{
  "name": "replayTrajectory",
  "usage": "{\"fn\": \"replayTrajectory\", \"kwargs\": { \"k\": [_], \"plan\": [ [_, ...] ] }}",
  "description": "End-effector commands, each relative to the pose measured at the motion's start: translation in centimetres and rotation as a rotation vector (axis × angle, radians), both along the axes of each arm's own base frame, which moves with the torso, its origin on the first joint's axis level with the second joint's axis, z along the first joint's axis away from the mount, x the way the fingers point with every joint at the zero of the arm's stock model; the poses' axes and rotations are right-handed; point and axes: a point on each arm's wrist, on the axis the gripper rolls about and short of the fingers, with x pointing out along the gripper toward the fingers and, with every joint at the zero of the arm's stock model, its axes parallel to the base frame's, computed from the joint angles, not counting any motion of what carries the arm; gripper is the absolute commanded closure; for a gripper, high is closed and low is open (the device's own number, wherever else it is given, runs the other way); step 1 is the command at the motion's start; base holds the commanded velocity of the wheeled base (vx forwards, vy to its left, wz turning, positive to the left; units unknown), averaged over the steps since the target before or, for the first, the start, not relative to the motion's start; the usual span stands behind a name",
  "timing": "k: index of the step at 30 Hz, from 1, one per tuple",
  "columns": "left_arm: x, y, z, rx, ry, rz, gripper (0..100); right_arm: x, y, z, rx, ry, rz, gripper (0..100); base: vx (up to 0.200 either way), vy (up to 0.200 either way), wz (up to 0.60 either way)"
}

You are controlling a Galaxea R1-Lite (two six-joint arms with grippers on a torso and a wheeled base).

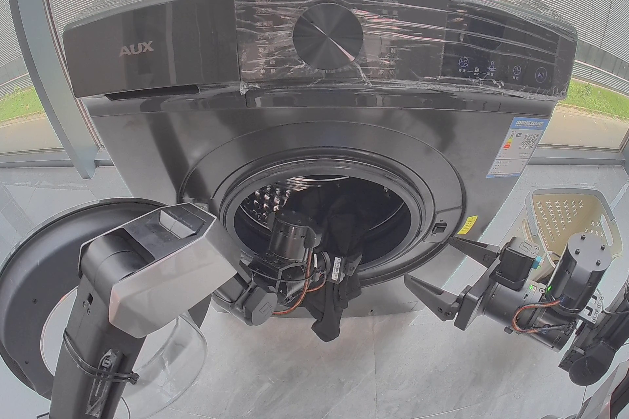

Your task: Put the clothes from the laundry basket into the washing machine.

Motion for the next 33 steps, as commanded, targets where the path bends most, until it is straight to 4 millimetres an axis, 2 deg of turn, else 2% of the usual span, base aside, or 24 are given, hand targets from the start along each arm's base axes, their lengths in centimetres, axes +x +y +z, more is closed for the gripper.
{"fn": "replayTrajectory", "kwargs": {
  "k": [1,3,4,11,14,17,20,25,33],
  "plan": [
    [0.4,-0.3,-1.4,0.007,0.011,0.0,0,0.0,0.0,0.0,0.001,-0.002,0.002,0,0.0,0.0,0.0],
    [0.6,-0.4,-1.6,0.005,0.007,0.001,0,0.0,0.0,0.1,0.002,-0.003,0.004,0,0.0,0.0,0.0],
    [0.6,-0.4,-1.5,0.003,0.004,0.001,100,0.0,0.0,0.1,0.002,-0.003,0.004,0,0.0,0.0,0.0],
    [1.0,-0.6,-1.9,-0.002,0.0,0.007,100,0.0,0.0,0.1,0.005,-0.007,0.004,0,0.0,0.0,0.0],
    [1.6,-0.5,-1.3,-0.024,-0.033,0.021,100,0.0,0.0,0.2,0.006,-0.01,0.004,0,0.0,0.0,0.0],
    [2.8,-0.5,0.3,-0.067,-0.093,0.045,100,0.0,0.0,0.2,0.006,-0.01,0.004,0,0.0,0.0,0.0],
    [5.2,0.0,3.3,-0.14,-0.202,0.133,100,-0.1,0.0,0.2,0.006,-0.01,0.005,0,0.0,0.0,0.0],
    [7.1,0.3,5.6,-0.216,-0.3,0.207,100,-0.1,0.1,0.2,0.007,-0.011,0.007,0,0.0,0.0,0.0],
    [7.0,0.5,5.2,-0.209,-0.29,0.211,100,-0.1,0.1,0.2,0.005,-0.009,0.007,0,0.0,0.0,0.0]
  ]
}}
